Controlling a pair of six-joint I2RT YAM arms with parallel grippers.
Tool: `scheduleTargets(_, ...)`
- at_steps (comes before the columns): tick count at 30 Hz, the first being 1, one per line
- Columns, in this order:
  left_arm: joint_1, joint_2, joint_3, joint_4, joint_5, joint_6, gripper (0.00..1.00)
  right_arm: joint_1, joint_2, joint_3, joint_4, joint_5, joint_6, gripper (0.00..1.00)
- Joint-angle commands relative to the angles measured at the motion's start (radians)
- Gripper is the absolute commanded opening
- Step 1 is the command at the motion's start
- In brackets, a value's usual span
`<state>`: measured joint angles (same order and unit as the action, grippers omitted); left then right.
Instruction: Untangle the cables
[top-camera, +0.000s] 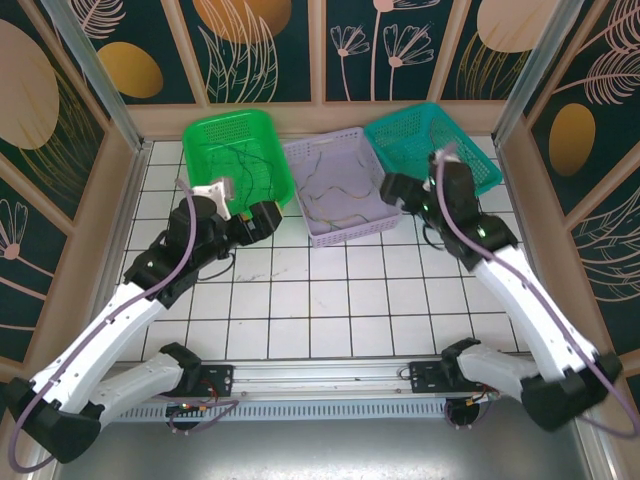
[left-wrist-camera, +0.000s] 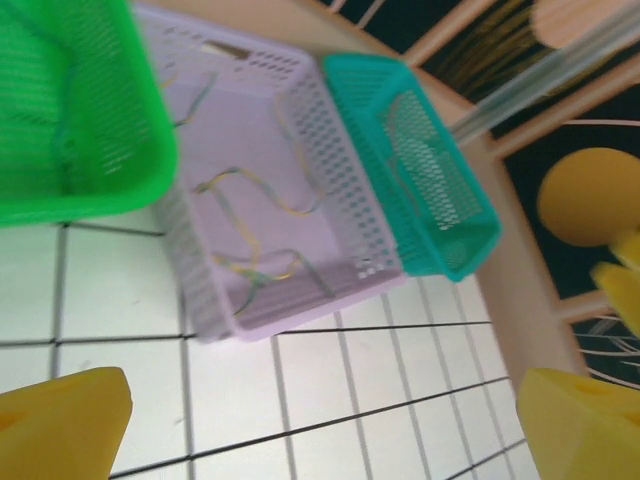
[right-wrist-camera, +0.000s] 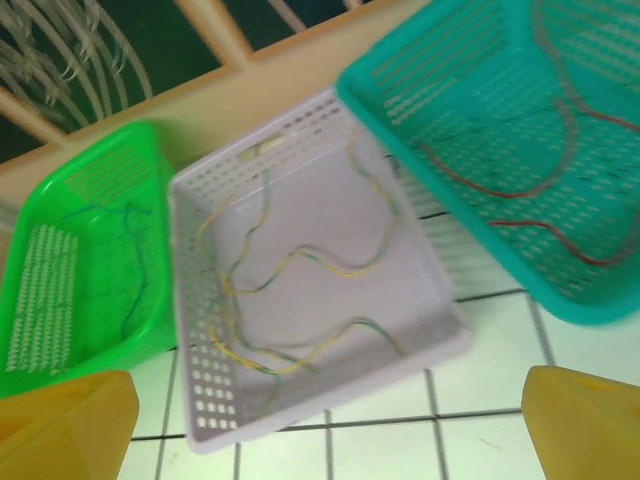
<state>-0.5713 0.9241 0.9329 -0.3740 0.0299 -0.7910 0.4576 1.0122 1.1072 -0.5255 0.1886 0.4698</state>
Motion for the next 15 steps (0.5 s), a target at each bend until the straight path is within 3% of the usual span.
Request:
scheduleTargets(1,0.006,-0.035,-0.050,-0.118,-0.207,-0.013,0.99,0.003,-0.126,-0.113,-0.116,0.331,0.129,0.99)
scheduleTargets(3,0.005,-0.050,-0.061,-0.158,-0.410,-0.030,0.99,-0.016,-0.171,-0.198,-0.097,0.467,0.146,0.99)
scheduleTargets(6,0.006,-0.036,-0.124,-0.214,-0.794,-0.110,0.99,-0.110,-0.262,-0.429,0.251,0.454,-0.062,0.99)
scheduleTargets(9,0.006,-0.079,-0.339,0.068,-0.970,0.190,0.99,-0.201,-0.276,-0.611,0.518,0.572,-0.161,0.99)
scheduleTargets(12,0.060,-0.109,-0.526,0.389,-0.997,0.427,0.99,-0.301,-0.131,-0.701,0.725,0.550,-0.261,0.99)
scheduleTargets(15,0.162,-0.054,-0.659,0.680,-0.895,0.576,0.99,-0.421,0.057,-0.726,0.837,0.371,-0.231,0.99)
